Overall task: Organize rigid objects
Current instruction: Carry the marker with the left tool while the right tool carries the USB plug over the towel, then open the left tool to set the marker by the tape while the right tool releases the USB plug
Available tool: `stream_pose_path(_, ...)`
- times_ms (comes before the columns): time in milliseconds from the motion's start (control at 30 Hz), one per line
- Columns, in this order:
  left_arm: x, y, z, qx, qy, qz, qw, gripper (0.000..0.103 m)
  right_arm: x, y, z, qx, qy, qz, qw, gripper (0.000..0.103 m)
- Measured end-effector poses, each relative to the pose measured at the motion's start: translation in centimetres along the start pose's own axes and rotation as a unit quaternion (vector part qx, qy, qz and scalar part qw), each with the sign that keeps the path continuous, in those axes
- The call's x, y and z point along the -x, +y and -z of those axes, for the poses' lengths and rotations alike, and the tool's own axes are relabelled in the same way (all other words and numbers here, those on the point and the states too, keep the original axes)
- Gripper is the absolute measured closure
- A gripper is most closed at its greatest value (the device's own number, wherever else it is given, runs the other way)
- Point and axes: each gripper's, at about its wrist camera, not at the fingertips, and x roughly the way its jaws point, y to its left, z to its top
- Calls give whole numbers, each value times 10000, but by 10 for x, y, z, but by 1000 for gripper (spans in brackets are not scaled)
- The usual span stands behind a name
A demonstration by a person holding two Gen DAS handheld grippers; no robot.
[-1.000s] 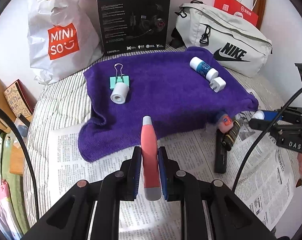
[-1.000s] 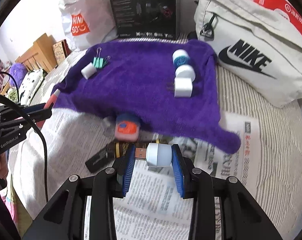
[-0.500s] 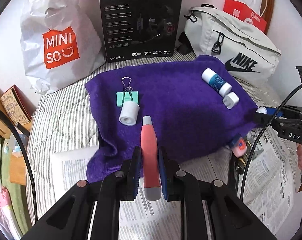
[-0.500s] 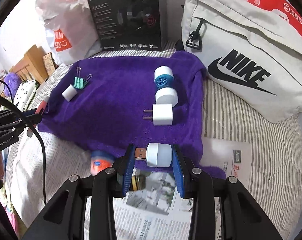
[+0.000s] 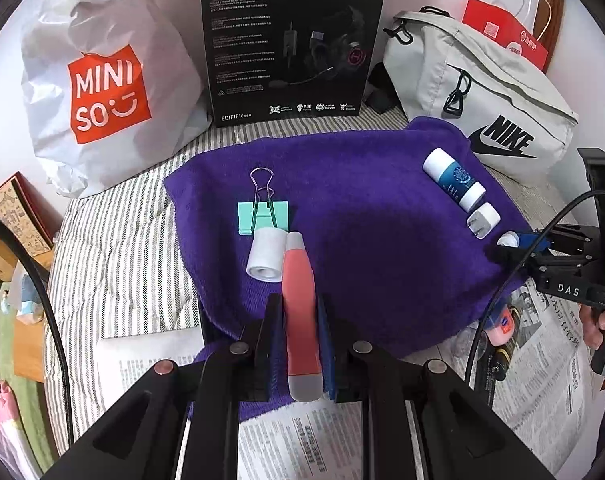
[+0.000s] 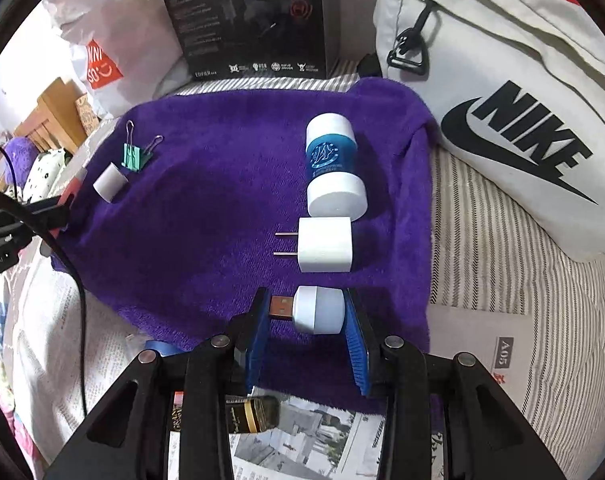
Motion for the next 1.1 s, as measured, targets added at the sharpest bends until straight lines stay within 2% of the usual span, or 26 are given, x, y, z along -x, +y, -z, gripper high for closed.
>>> stream_pose_path(333,-25,-4,-10,-157,174,161,9996,86,-11,3,-1,47,-41,107,9999,67)
stream_pose_path(667,-50,6,-3,-213,457,53,9987,86,-12,4,-2,122,-44,121,9998,67)
stream_pose_path(933,-49,2,1,-359,401,3,9985,86,-12,5,0,169,-138,186,9996,67)
stream_pose_path(1100,-48,1,4,-275,373,-21,9989,86,-11,4,1,219,-155,157,9995,66)
